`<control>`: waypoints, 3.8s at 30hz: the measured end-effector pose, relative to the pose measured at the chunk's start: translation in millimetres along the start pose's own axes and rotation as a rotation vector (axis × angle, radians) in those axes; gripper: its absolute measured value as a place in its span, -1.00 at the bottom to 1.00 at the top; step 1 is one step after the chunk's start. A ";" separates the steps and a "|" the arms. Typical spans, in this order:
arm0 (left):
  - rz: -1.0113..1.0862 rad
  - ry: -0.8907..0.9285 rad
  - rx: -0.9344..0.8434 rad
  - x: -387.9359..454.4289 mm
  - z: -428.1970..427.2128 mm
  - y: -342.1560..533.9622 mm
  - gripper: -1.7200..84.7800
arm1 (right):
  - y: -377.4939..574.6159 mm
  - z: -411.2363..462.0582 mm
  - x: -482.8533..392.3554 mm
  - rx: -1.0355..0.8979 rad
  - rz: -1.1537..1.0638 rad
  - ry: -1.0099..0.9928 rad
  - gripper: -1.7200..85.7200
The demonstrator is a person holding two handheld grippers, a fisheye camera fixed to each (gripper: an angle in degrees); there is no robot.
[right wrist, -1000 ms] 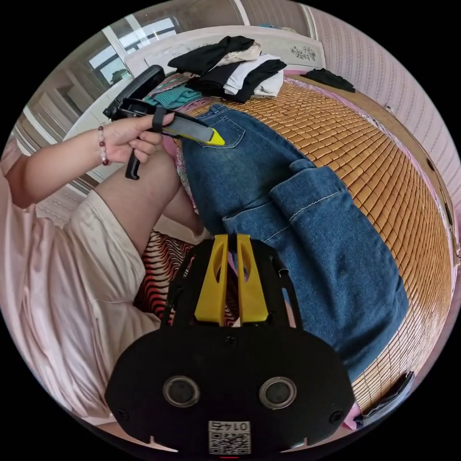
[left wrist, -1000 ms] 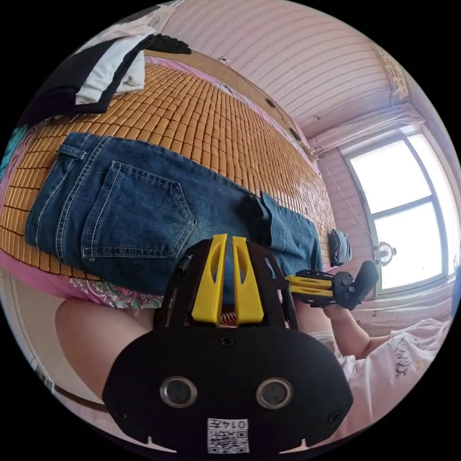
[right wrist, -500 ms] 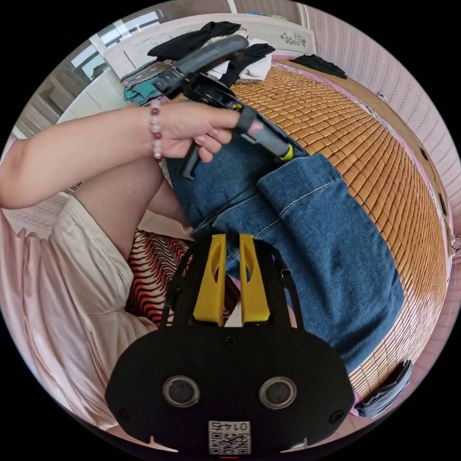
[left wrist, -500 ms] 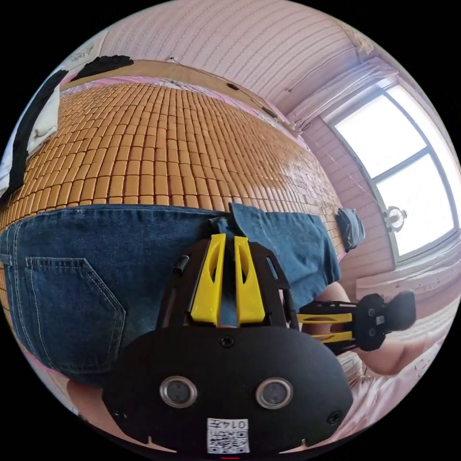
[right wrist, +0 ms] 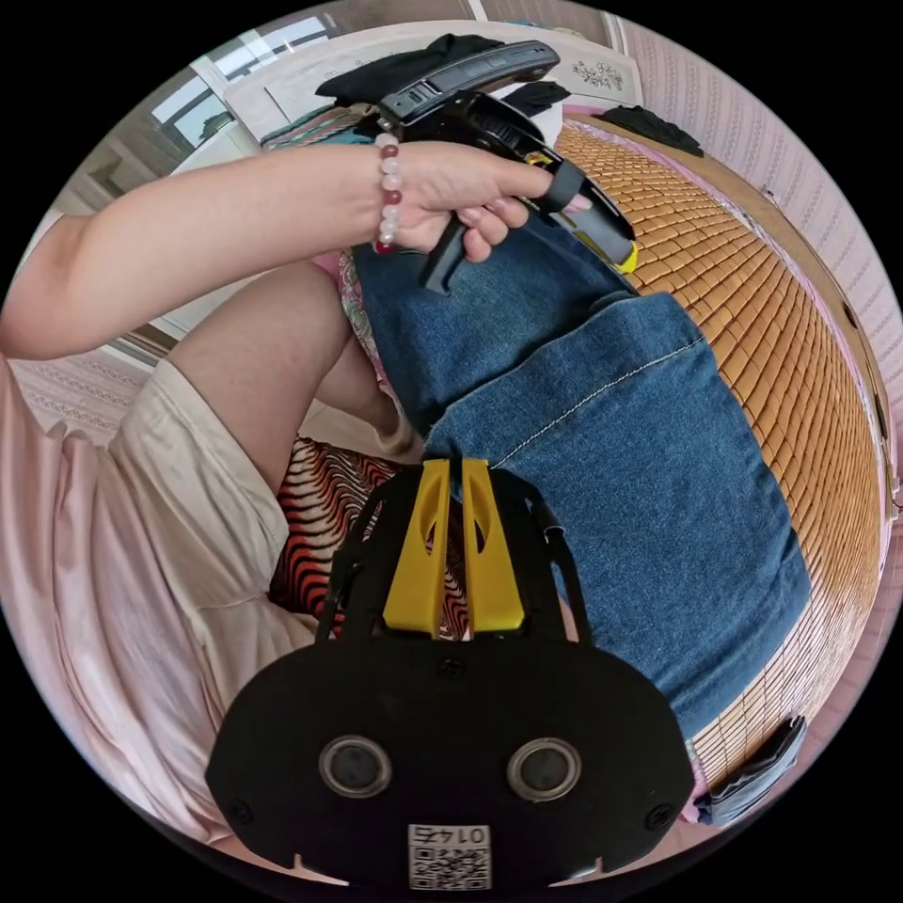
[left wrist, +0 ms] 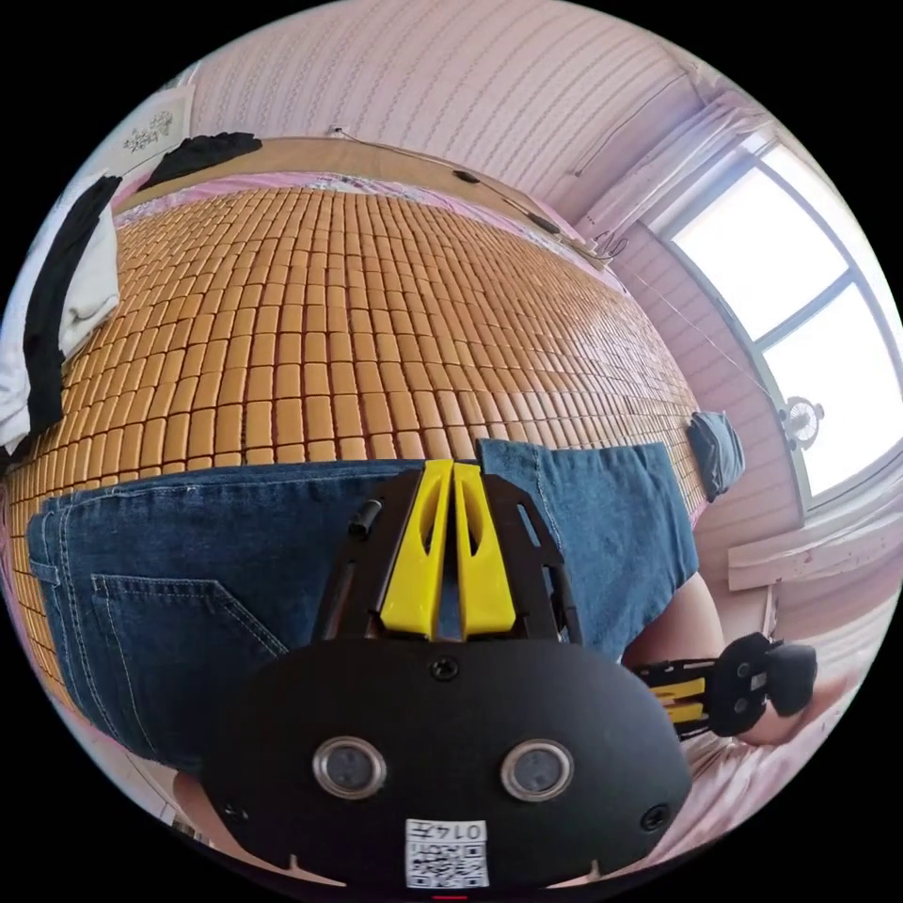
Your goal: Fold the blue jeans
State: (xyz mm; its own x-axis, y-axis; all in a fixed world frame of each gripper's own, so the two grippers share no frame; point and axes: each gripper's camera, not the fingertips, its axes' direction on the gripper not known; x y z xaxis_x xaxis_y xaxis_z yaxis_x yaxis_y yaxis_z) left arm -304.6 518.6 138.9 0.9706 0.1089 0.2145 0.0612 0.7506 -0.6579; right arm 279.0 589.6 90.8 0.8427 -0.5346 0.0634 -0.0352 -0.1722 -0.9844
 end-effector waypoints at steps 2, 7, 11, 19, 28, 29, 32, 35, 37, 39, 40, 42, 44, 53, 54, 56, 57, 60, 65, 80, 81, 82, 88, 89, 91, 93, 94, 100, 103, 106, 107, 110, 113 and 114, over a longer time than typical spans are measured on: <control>0.019 0.029 -0.025 3.2 -7.4 8.6 -0.89 | 2.4 1.0 9.4 0.019 0.009 -0.024 -0.93; 0.000 0.127 -0.184 3.1 35.5 4.0 -0.89 | 1.3 10.2 23.2 0.018 0.006 -0.027 -0.93; 0.009 0.151 -0.154 7.8 18.1 -12.0 -0.96 | 1.1 10.5 31.1 0.047 -0.004 0.016 -0.93; 0.076 0.225 -0.150 15.3 -5.5 -30.1 -0.96 | -0.9 18.5 56.7 0.036 0.010 -0.005 -0.93; 0.053 0.297 -0.145 3.1 -22.2 -30.5 -0.96 | 11.0 18.4 90.6 0.079 0.093 -0.075 -0.94; 0.050 0.298 -0.145 3.4 -22.7 -30.5 -0.96 | 11.6 18.7 93.1 0.078 0.093 -0.075 -0.93; 0.043 0.310 -0.129 7.7 -30.1 -33.4 -0.97 | 11.4 18.3 97.3 0.076 0.087 -0.067 -0.93; 0.056 0.307 -0.065 23.2 -47.5 -41.1 -0.98 | 9.7 16.4 100.6 0.094 0.089 -0.057 -0.93; 0.111 0.222 -0.044 48.6 -50.2 -53.5 -0.98 | 7.3 21.4 103.2 0.088 0.090 -0.046 -0.93; 0.134 0.107 -0.075 62.7 -33.2 -61.2 -0.97 | 3.9 30.3 106.7 0.061 0.090 -0.050 -0.93; 0.141 0.032 -0.135 66.4 -11.8 -63.1 -0.96 | 2.2 34.6 109.2 0.050 0.100 -0.050 -0.93; 0.138 0.044 -0.124 65.2 -7.6 -63.5 -0.93 | 1.1 36.5 112.1 0.047 0.116 -0.052 -0.93; 0.135 0.044 -0.148 65.8 -20.4 -70.4 -0.90 | 3.3 36.3 114.5 0.057 0.121 -0.048 -0.93; 0.125 0.119 -0.082 96.0 -110.0 -25.6 -0.86 | 11.3 27.8 129.4 0.072 0.132 -0.096 -0.88; 0.122 0.142 -0.110 109.1 -105.8 -14.5 -0.84 | 11.9 24.5 130.0 0.075 0.129 -0.100 -0.87; 0.117 0.125 -0.139 124.4 -100.8 -0.2 -0.82 | 12.2 -1.4 138.0 0.124 0.087 -0.108 -0.83; 0.110 0.113 -0.140 130.2 -103.1 8.4 -0.82 | 11.7 -10.4 142.2 0.151 0.074 -0.096 -0.82; 0.106 0.105 -0.115 142.7 -127.7 31.9 -0.80 | -0.7 -53.3 181.6 0.310 0.014 0.033 -0.72; 0.065 0.112 -0.135 156.3 -165.4 68.0 -0.78 | -69.0 -70.2 263.8 0.261 -0.069 -0.064 -0.60; 0.071 0.159 -0.194 199.9 -202.6 64.7 -0.70 | -70.8 -55.8 335.5 0.130 -0.043 -0.266 -0.87; 0.079 0.153 -0.186 202.3 -206.9 61.5 -0.70 | -66.7 -61.6 333.2 0.148 -0.064 -0.270 -0.87; 0.088 0.157 -0.176 204.6 -210.9 57.7 -0.70 | -57.9 -74.2 327.6 0.186 -0.116 -0.280 -0.88; 0.121 0.152 -0.167 217.6 -230.8 38.8 -0.65 | -2.0 -146.0 312.2 0.380 -0.275 -0.407 -0.91; 0.122 0.148 -0.167 219.0 -234.0 38.4 -0.65 | 10.4 -160.2 309.3 0.411 -0.297 -0.430 -0.91; 0.142 0.125 -0.161 226.8 -249.4 38.9 -0.65 | 28.3 -180.6 303.7 0.449 -0.332 -0.459 -0.92; 0.161 0.104 -0.147 233.3 -265.1 38.8 -0.65 | 45.4 -200.2 296.4 0.479 -0.377 -0.485 -0.92; 0.170 0.096 -0.126 235.9 -277.7 38.5 -0.65 | 55.7 -212.4 291.9 0.500 -0.397 -0.496 -0.92; 0.261 0.222 -0.101 246.9 -303.4 36.0 -0.81 | 92.4 -264.2 284.0 0.655 -0.414 -0.499 -0.92; 0.297 0.305 -0.027 251.0 -334.3 35.4 -0.90 | 93.0 -282.8 285.9 0.692 -0.389 -0.463 -0.92; 0.328 0.276 0.056 254.5 -383.4 38.3 -0.93 | 66.7 -294.5 284.2 0.685 -0.388 -0.438 -0.92; 0.330 0.271 0.072 253.8 -395.3 39.6 -0.94 | 47.0 -297.2 280.1 0.674 -0.407 -0.428 -0.92; 0.328 0.248 0.145 242.8 -465.1 49.4 -0.94 | -28.0 -297.4 259.3 0.623 -0.504 -0.416 -0.92; 0.307 0.140 0.212 214.9 -549.5 66.5 -0.94 | -134.8 -275.0 223.3 0.549 -0.555 -0.428 -0.91; 0.257 0.084 0.234 194.2 -580.9 73.3 -0.93 | -158.7 -265.0 215.7 0.529 -0.537 -0.429 -0.91</control>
State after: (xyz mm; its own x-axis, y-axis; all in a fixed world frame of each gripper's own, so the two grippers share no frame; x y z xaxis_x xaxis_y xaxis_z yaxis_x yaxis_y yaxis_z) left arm 23.5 216.2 -287.0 0.9639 0.2664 -0.0033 -0.2326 0.8356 -0.4977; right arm 323.9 282.4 304.2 0.8074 -0.1145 0.5787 0.5900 0.1524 -0.7929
